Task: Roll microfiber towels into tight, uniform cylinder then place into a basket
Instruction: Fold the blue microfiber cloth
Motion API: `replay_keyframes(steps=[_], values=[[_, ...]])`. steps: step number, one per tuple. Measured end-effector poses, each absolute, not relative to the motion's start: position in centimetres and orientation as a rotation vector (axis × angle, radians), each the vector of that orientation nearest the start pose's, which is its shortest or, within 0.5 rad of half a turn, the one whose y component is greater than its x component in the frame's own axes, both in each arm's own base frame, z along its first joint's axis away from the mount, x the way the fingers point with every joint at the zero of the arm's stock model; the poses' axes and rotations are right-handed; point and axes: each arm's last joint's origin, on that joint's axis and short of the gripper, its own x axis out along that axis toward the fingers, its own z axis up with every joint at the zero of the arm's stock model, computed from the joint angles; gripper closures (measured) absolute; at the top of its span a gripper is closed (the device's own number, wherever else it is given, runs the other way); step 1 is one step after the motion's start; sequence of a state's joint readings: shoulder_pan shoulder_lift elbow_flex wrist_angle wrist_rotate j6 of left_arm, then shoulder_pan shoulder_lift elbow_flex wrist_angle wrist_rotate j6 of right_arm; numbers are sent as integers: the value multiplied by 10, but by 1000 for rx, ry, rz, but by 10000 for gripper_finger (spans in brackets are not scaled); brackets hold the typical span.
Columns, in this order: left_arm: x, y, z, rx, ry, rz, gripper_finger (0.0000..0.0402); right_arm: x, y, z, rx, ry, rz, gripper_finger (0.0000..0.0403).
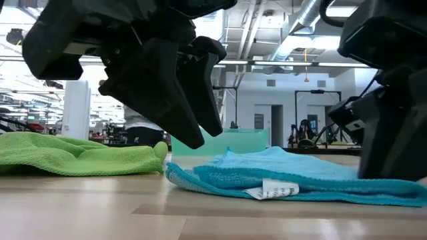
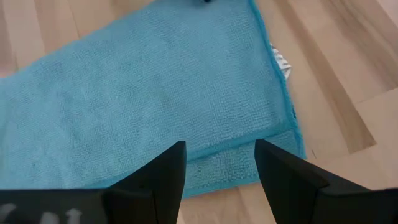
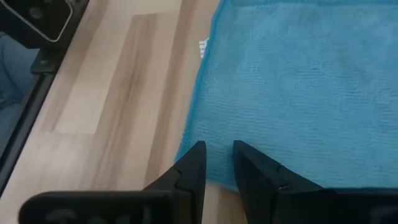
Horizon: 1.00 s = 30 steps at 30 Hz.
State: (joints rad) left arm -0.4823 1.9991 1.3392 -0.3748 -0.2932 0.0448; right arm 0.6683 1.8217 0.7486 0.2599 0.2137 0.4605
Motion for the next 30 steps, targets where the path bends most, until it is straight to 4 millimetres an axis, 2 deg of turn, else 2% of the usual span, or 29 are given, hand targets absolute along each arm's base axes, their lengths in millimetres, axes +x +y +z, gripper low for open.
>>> replay_keyframes(steps=[7,13,18,21,26,30], values=[[365,-183,159,445,955,-202,217,259,191,115,99,776,259,301],[364,-186,159,464,952,-215,217,252,192,145,118,711,297,301],[358,-201,166,519,947,-231,217,235,203,176,71,606,394,301],[353,-213,175,570,936,-201,217,224,209,191,33,534,393,301],[346,-231,186,650,883,-169,217,214,222,208,-97,431,373,301],[344,-235,186,602,881,-188,217,212,229,217,-181,381,391,301]])
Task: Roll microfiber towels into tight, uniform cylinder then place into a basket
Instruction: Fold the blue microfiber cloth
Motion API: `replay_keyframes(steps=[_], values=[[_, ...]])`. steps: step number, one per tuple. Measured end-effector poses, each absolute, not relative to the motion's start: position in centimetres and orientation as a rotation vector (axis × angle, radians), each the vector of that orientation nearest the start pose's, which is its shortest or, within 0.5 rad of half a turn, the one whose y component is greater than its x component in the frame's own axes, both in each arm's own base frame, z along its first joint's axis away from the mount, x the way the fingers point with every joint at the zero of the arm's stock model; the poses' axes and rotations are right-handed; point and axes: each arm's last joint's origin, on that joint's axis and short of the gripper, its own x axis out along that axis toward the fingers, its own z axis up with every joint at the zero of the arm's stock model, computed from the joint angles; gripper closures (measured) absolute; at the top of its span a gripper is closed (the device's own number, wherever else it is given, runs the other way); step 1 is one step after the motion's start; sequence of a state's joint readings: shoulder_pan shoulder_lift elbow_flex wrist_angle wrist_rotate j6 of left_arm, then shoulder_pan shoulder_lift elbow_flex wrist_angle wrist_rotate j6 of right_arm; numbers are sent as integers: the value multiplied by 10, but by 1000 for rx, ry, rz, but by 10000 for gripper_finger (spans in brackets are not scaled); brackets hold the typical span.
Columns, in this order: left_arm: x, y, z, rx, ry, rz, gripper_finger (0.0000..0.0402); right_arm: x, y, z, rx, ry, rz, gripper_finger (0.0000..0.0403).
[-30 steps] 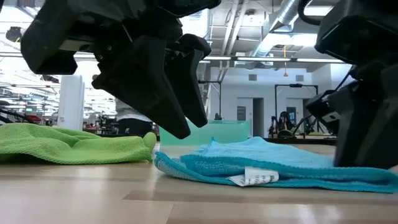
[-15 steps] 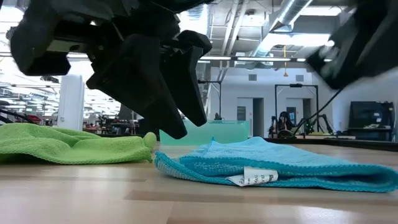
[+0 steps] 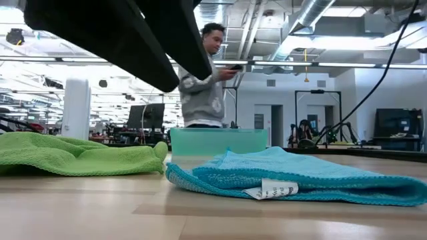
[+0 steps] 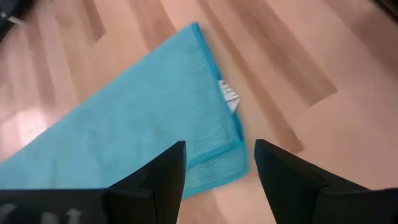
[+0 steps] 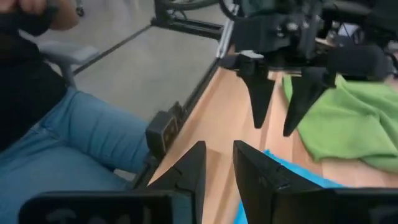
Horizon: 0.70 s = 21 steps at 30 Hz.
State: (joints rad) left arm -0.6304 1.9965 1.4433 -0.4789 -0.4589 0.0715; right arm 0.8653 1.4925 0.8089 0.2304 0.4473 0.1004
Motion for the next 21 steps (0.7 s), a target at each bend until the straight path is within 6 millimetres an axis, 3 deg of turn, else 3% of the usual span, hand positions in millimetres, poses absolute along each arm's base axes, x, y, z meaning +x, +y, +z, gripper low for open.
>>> replay_keyframes(steps=[6,14,21], values=[[343,-227,174,533,927,-171,217,211,223,205,-189,498,341,301],[347,-222,163,488,884,-239,217,228,225,158,-235,625,288,301],[354,-216,159,471,878,-278,217,243,224,141,-206,619,258,301]])
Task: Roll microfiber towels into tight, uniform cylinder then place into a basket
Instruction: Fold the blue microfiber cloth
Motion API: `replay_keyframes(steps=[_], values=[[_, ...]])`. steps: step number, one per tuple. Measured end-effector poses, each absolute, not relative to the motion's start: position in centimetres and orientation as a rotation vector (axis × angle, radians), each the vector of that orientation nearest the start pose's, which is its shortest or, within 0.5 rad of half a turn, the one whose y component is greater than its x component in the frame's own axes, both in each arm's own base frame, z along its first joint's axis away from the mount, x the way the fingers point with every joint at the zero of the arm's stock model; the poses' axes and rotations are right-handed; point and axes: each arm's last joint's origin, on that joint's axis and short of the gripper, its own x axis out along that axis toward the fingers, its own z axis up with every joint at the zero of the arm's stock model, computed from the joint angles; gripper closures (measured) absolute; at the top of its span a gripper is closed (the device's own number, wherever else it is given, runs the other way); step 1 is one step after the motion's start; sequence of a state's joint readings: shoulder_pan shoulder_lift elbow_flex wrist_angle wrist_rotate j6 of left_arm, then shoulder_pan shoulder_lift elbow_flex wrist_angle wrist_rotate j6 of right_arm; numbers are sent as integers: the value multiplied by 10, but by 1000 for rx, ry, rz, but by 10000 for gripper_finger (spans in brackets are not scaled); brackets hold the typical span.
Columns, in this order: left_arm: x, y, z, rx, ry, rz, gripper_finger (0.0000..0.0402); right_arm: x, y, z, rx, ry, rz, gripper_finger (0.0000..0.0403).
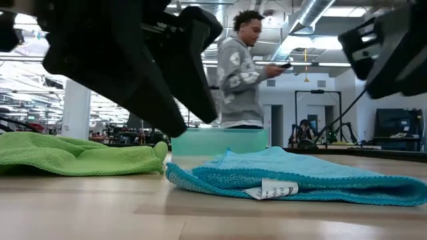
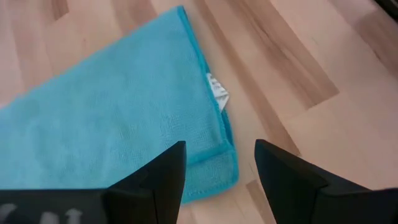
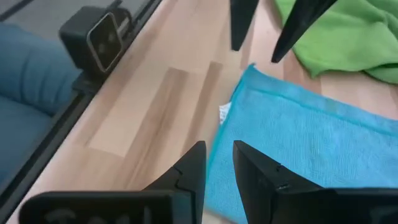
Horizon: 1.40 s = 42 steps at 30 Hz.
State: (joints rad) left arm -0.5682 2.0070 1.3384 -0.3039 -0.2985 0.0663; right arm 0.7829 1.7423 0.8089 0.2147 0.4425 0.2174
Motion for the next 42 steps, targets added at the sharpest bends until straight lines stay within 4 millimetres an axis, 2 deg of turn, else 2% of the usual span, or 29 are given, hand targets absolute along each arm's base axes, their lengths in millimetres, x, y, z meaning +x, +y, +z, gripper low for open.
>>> replay_keyframes(steps=[4,8,17,21,28,42], values=[[362,-214,145,463,895,-341,217,248,223,129,-182,643,261,299],[364,-210,140,440,921,-342,217,252,221,117,-175,678,269,283],[366,-206,138,434,928,-334,217,253,222,109,-171,705,297,194],[370,-199,138,437,932,-323,217,253,220,107,-167,731,286,169],[373,-188,137,408,962,-327,217,253,215,104,-166,769,262,173],[372,-191,136,360,971,-342,225,253,211,102,-107,802,221,184]])
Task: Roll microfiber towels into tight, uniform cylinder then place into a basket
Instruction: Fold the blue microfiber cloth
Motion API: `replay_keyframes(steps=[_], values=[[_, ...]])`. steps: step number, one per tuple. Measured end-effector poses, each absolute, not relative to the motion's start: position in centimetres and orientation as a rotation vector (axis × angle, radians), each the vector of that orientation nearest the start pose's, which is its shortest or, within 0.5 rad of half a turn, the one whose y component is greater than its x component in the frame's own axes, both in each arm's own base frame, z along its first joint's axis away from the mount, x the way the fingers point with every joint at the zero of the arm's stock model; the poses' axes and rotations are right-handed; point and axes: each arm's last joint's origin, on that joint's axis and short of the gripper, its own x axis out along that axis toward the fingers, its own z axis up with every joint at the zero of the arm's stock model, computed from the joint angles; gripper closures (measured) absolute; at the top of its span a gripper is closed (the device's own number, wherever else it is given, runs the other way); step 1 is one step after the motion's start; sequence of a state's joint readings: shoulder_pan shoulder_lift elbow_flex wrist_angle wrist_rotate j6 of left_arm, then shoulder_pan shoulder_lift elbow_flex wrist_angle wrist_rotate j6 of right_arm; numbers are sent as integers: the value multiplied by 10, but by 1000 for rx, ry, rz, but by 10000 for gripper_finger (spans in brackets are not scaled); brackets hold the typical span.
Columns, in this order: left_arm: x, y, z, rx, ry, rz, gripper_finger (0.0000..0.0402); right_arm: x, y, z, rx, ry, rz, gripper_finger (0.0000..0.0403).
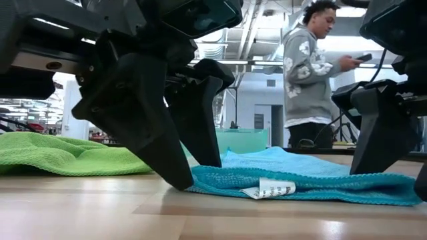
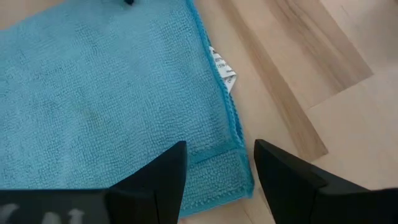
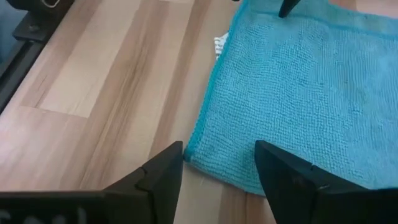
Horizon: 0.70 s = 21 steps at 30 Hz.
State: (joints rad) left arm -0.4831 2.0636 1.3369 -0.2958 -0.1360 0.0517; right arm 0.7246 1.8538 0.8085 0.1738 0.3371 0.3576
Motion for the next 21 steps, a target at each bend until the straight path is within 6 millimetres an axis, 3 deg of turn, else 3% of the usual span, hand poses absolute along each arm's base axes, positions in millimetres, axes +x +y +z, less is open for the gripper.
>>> replay_keyframes(steps=[5,13,18,21], values=[[373,-191,136,351,963,-339,277,257,204,101,-49,835,178,223],[373,-191,136,355,962,-341,387,260,202,102,-17,850,217,329],[374,-192,137,352,949,-341,394,257,207,102,-14,851,244,383],[373,-193,137,355,946,-342,398,256,209,102,-13,852,265,393]])
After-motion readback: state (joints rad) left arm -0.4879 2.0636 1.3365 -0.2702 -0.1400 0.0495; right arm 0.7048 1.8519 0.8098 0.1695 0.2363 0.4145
